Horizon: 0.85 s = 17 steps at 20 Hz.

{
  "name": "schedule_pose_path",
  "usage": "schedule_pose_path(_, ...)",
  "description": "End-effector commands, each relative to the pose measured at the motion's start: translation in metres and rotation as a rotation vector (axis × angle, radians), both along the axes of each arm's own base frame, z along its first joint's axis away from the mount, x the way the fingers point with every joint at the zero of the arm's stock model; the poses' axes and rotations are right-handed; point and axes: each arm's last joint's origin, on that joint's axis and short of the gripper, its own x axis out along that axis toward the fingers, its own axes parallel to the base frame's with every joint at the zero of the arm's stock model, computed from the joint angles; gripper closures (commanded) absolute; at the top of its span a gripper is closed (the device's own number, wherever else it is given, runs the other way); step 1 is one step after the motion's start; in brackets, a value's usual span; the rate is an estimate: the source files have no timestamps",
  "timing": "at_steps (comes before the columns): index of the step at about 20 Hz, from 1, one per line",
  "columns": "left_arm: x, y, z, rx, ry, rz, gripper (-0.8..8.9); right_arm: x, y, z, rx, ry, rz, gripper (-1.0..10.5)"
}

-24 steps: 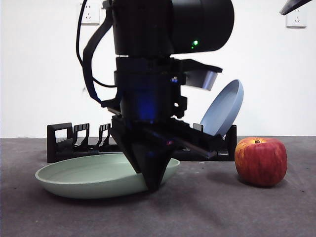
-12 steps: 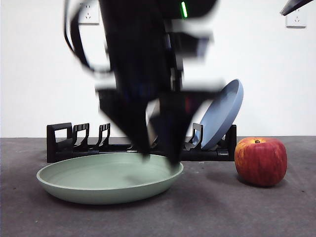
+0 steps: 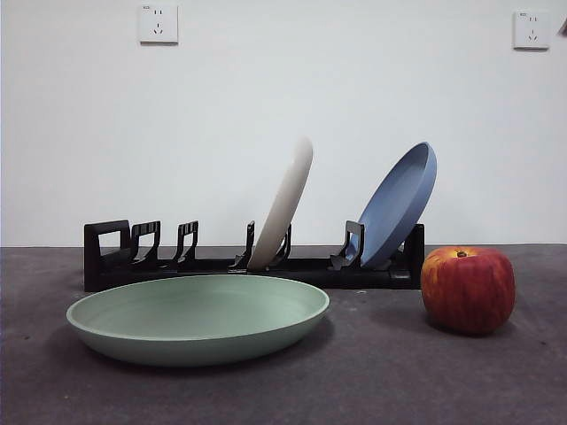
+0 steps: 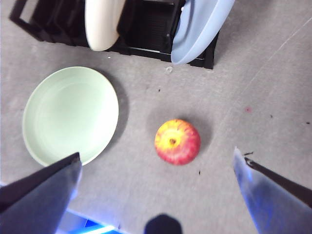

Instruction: Take the green plate from the plate rack,put the plate on the table,take the apple from the table,put the apple in the plate

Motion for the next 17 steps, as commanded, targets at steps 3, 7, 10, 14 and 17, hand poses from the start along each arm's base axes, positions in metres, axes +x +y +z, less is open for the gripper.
schedule_pose_path(3, -0.025, 0.040, -0.003, 0.033, -0.008, -0.004, 5.62, -0.043, -0.014, 0.014, -0.032, -0.073, -0.033, 3.5)
schedule_pose_path(7, -0.040, 0.070, -0.013, 0.095, 0.047, 0.115, 5.62, -0.083, -0.028, 0.019, -0.075, -0.097, -0.095, 3.5)
schedule_pose_path(10, -0.051, 0.089, -0.022, 0.127, 0.096, 0.174, 5.62, -0.104, -0.034, 0.014, -0.067, -0.091, -0.123, 3.5)
schedule_pose_path(14, -0.066, 0.113, -0.025, 0.062, 0.086, 0.182, 5.62, -0.109, -0.036, -0.020, -0.055, -0.031, -0.158, 3.5)
schedule_pose_path(17, -0.080, 0.135, -0.030, -0.011, 0.073, 0.184, 5.62, -0.098, -0.033, -0.058, -0.053, 0.018, -0.180, 3.5)
